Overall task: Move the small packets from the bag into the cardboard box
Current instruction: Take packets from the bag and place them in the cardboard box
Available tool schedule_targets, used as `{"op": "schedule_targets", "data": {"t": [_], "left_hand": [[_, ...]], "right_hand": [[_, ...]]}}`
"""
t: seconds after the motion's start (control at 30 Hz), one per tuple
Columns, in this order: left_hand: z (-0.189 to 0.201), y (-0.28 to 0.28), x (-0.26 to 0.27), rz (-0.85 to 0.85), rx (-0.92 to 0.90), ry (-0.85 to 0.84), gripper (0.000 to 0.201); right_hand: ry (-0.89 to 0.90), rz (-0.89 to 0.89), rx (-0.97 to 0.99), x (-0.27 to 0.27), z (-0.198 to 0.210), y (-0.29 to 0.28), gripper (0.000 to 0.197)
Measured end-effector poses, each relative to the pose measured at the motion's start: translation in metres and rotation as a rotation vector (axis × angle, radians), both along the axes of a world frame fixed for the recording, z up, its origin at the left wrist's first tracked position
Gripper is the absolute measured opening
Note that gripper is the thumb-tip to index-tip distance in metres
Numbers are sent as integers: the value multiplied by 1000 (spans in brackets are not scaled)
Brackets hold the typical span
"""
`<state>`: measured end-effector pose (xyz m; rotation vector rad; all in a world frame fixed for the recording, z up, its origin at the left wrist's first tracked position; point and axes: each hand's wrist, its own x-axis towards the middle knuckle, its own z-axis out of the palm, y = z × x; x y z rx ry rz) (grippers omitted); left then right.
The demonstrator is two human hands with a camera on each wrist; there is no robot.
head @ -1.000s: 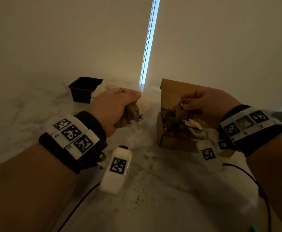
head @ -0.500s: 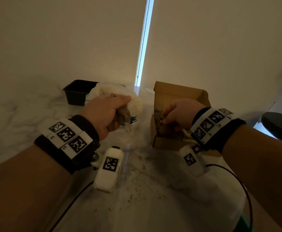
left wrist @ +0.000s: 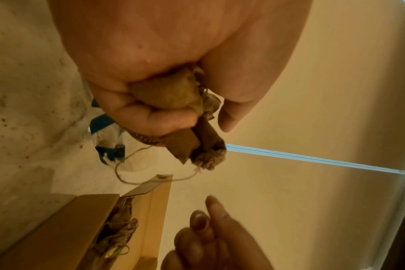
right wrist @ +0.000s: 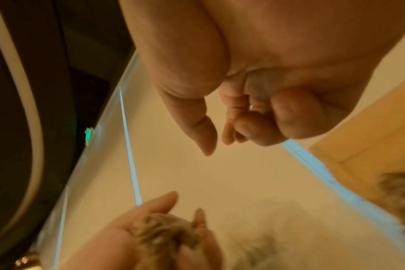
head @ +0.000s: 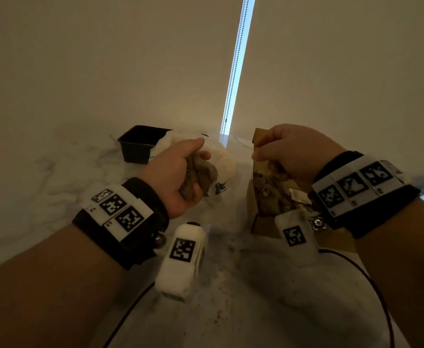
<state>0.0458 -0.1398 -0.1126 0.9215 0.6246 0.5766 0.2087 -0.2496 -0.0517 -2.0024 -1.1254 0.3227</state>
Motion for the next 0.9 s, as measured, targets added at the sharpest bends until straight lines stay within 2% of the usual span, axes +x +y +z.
{"op": "schedule_targets", "data": {"t": [0.07,0.2,0.27,0.4,0.53,0.7,0.9], "left_hand": [[1,0,-1,4,-34,-28,23],[3,3,-3,8,-55,-79,15],[4,4,-4,6,-59,-85,14],[2,7,0,24,-46,-82,17],[-1,3,3,-5,-5,-38,22],[0,-3,5,-37,67,28,22],[0,-7,3,-86,97,70,23]], "right_hand": [[189,109,90,-12,-3,10,5],[612,321,186,-26,-17,28,21],[742,378,258,-28,-27,31,23],[601,416,295,-30,-44,29,24],[692,396,357,-28,-53,28,24],[487,424,347,-31,-58,28,26],[310,380,324,-30,-59,27,16]]}}
